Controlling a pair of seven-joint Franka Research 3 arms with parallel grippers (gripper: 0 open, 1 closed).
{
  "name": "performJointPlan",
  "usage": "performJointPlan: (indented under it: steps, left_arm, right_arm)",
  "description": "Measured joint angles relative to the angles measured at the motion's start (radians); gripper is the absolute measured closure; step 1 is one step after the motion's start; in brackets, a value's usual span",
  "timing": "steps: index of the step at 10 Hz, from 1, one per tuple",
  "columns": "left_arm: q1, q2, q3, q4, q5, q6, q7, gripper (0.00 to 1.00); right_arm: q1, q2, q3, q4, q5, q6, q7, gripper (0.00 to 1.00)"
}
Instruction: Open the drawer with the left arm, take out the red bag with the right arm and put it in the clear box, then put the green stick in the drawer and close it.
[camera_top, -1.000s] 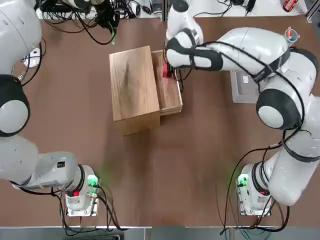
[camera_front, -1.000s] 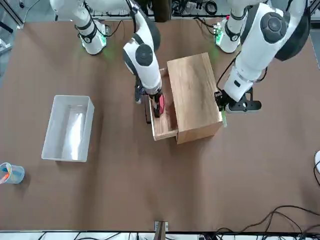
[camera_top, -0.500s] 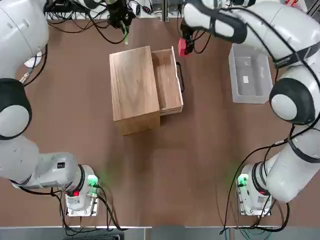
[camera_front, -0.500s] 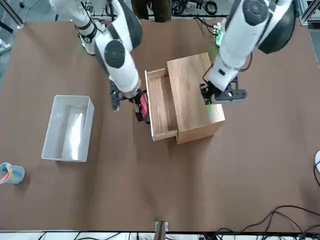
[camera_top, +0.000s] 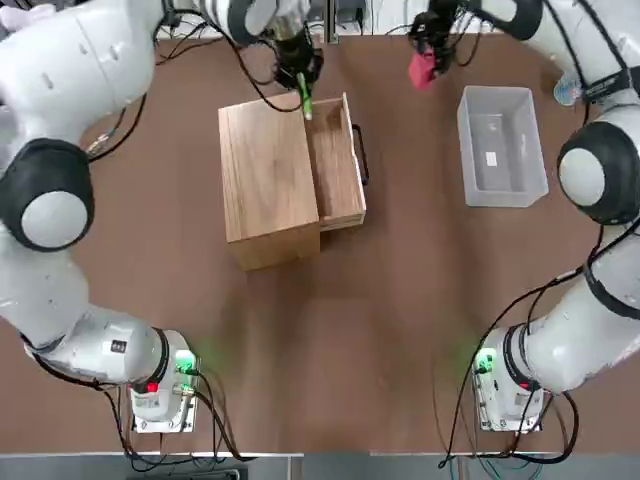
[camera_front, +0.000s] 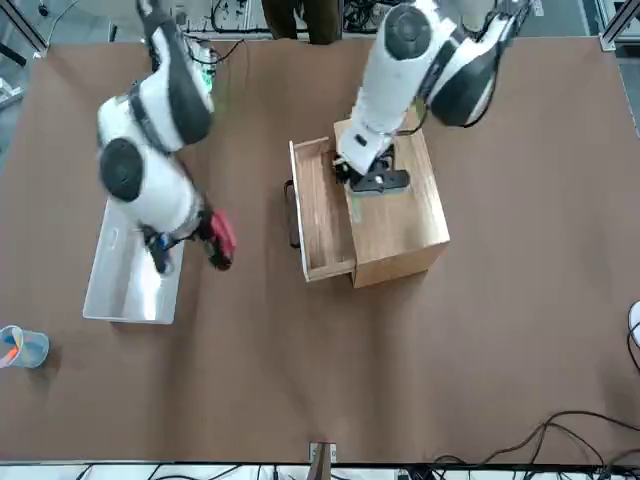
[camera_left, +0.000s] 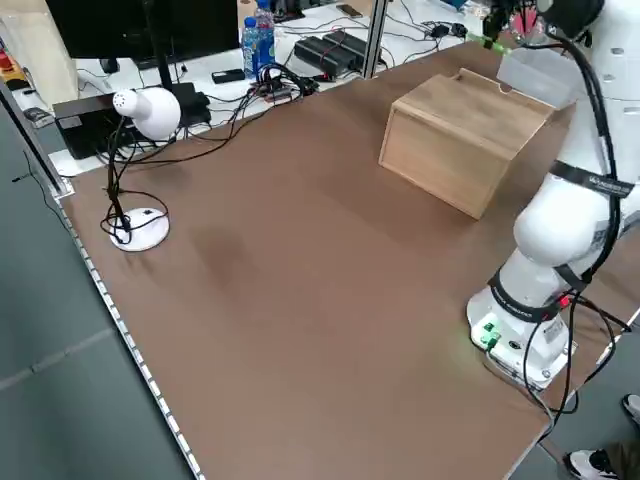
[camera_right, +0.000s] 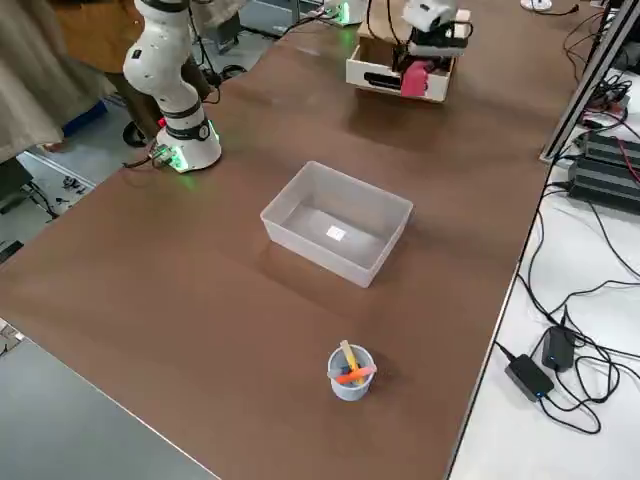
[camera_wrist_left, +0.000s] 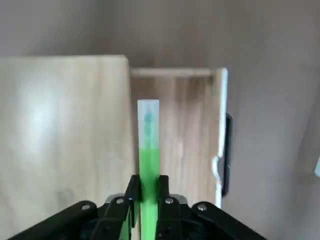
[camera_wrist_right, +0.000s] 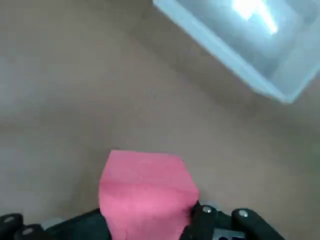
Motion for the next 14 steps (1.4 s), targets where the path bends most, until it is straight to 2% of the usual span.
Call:
performJointPlan:
  steps: [3,4,6,7,10,12,14]
  left_arm:
    - [-0.126,0.198,0.019,0.085,0.137,0.005,-0.108,0.82]
    - [-0.163,0.241,0.036,0.099,0.158,0.007,-0.126,0.82]
    - [-0.189,0.264,0.061,0.112,0.164,0.008,-0.134,0.82]
    - [-0.19,0.263,0.064,0.118,0.164,0.007,-0.134,0.82]
    - [-0.19,0.263,0.071,0.121,0.166,0.005,-0.134,0.81]
    - [-0.182,0.262,0.074,0.124,0.185,0.005,-0.135,0.55]
    - [-0.153,0.234,0.076,0.135,0.192,-0.017,-0.136,0.26]
  right_arm:
    - [-0.228,0.005,-0.003,-0.064,-0.023,-0.001,-0.482,0.44]
    - [-0.261,0.006,-0.002,-0.085,-0.058,0.0,-0.599,0.44]
    - [-0.293,0.007,-0.001,-0.144,-0.11,0.045,-0.793,0.44]
    - [-0.308,0.009,-0.001,-0.198,-0.145,0.125,-0.859,0.44]
    - [-0.396,0.028,-0.001,-0.41,-0.188,0.504,-1.074,0.44]
    - [-0.449,0.071,0.0,-0.464,-0.188,0.638,-1.142,0.44]
    - [-0.452,0.088,0.007,-0.474,-0.188,0.655,-1.148,0.44]
